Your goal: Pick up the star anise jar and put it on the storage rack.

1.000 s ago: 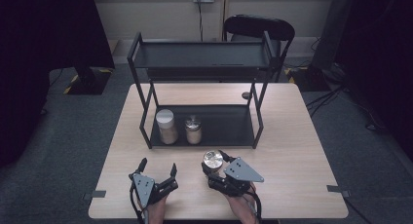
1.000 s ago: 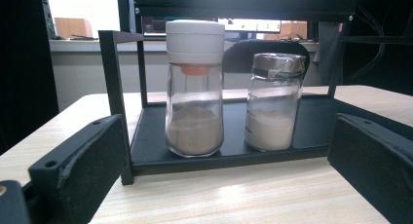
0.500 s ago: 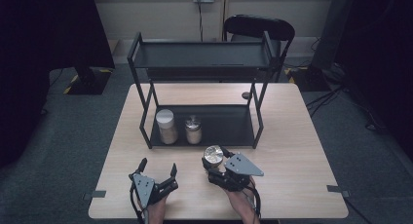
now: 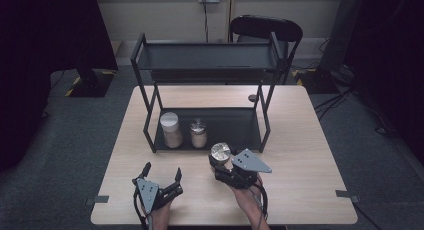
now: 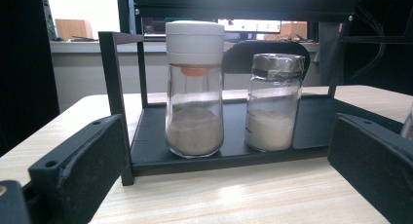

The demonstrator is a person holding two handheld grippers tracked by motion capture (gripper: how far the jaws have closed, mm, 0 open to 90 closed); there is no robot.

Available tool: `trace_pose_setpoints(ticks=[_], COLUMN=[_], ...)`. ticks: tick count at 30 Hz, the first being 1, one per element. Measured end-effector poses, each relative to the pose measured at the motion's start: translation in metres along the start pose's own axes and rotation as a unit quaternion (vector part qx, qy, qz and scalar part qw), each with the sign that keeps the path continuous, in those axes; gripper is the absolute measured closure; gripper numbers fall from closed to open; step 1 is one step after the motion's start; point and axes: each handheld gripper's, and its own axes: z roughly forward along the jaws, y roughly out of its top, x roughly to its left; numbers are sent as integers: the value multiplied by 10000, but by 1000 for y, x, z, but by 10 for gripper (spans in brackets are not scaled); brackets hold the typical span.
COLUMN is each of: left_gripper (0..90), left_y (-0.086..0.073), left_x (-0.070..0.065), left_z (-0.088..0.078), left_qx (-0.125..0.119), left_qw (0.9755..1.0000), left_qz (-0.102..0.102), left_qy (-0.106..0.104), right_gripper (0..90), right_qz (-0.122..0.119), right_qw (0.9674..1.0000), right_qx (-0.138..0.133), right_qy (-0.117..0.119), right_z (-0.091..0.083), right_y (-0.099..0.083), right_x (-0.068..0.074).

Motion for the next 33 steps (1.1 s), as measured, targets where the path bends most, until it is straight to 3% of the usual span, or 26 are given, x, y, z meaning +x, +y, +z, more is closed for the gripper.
trace_pose_setpoints(ticks=[33], left_gripper=[3], left_y=[0], left_x=[0], left_z=[0], left_qx=[2], left_qw=[10000], left_qz=[1], left_qy=[-7], right_gripper=[339], right_qz=[99], right_qw=[9994], right_qx=[-6], right_qy=[-324], right_z=[23], right_y=[11], right_x=[-10])
